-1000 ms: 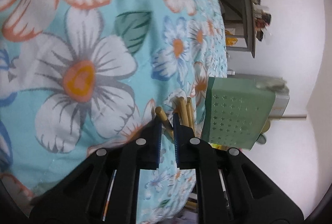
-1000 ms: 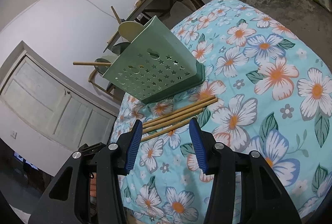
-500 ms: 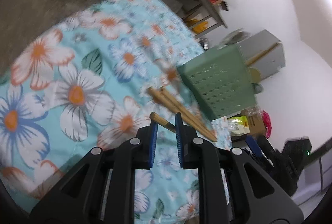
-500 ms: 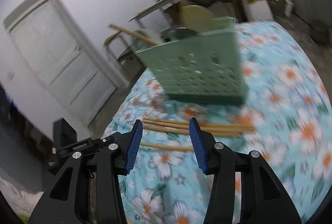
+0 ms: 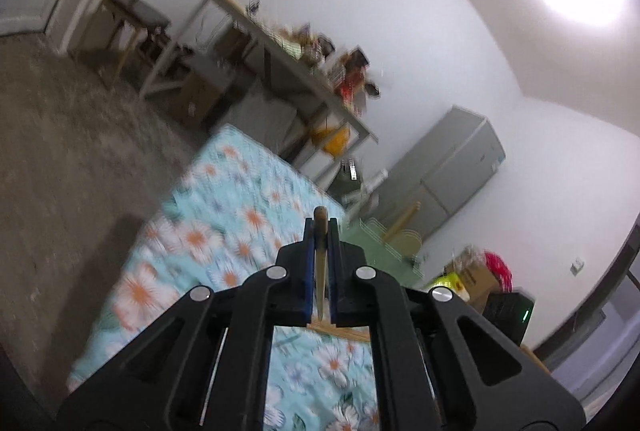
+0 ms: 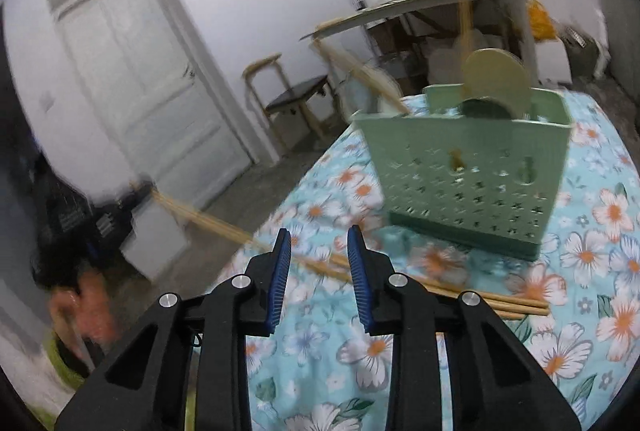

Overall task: Organize utensils
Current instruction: 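Close the right tool on a bamboo chopstick while the left tool holds its chopsticks upright, then lower the left tool's chopsticks into the green holder and open it while the right tool holds its chopstick, then lower the right tool's chopstick into the green holder and open it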

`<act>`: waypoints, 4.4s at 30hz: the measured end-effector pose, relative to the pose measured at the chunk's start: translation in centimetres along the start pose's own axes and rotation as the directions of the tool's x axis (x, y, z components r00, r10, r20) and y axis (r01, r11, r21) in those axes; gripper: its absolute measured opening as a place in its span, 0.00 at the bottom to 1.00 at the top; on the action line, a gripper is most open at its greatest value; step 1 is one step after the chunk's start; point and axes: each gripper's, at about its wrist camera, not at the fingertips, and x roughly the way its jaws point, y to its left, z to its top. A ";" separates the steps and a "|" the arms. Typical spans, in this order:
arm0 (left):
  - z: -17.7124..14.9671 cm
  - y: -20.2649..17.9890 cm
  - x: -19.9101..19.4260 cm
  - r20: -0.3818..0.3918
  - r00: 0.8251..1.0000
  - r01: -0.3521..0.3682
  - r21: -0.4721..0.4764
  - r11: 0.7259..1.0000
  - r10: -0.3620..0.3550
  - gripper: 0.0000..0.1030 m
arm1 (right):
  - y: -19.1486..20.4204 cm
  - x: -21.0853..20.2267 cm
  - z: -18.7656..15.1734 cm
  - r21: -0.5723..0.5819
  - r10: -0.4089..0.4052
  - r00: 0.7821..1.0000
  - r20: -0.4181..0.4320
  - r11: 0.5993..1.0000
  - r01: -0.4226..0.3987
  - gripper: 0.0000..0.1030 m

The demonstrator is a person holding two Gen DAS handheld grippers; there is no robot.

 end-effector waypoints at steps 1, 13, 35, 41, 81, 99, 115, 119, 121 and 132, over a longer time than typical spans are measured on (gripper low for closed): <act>0.6 0.2 -0.8 0.025 1.000 -0.006 -0.004 1.000 0.006 0.04 | 0.8 0.6 -0.3 -0.043 -0.023 1.000 -0.019 0.999 0.023 0.28; 2.6 2.3 -3.5 0.115 0.985 -0.123 -0.030 0.992 0.125 0.04 | 5.2 9.7 -1.7 -0.411 -0.196 0.965 -0.175 0.905 0.109 0.24; 3.4 4.9 -4.3 0.144 0.972 -0.178 -0.071 0.982 0.186 0.04 | 8.7 14.9 -3.6 -0.715 -0.354 0.926 -0.132 0.681 0.158 0.10; 3.6 4.9 -4.4 0.152 0.970 -0.181 -0.067 0.981 0.190 0.04 | 8.2 9.6 1.0 -0.594 -0.328 0.944 0.020 0.756 0.275 0.06; 4.4 -18.2 11.0 -0.038 0.990 0.139 0.399 0.906 -0.135 0.04 | -1.0 -15.5 8.4 0.012 -0.255 0.783 0.567 0.953 0.302 0.06; 1.0 -16.7 20.4 -0.167 0.984 0.127 0.418 0.900 -0.061 0.36 | -1.1 -14.6 9.3 0.034 -0.287 0.788 0.544 0.946 0.321 0.07; 2.7 -17.4 13.6 -0.074 0.991 0.137 0.475 0.869 -0.116 0.74 | -0.1 -14.8 10.9 0.072 -0.272 0.776 0.568 0.956 0.283 0.06; 3.0 -16.6 12.4 -0.075 0.991 0.137 0.474 0.870 -0.115 0.80 | 0.2 -14.7 12.4 0.067 -0.253 0.772 0.583 0.962 0.264 0.06; 3.1 -16.0 11.9 -0.071 0.991 0.135 0.475 0.870 -0.114 0.81 | 0.5 -14.8 13.5 0.062 -0.239 0.767 0.596 0.965 0.253 0.06; 3.3 -13.1 9.9 -0.083 0.992 0.120 0.438 0.891 -0.093 0.87 | 1.2 -14.3 18.4 0.064 -0.204 0.744 0.636 0.975 0.212 0.07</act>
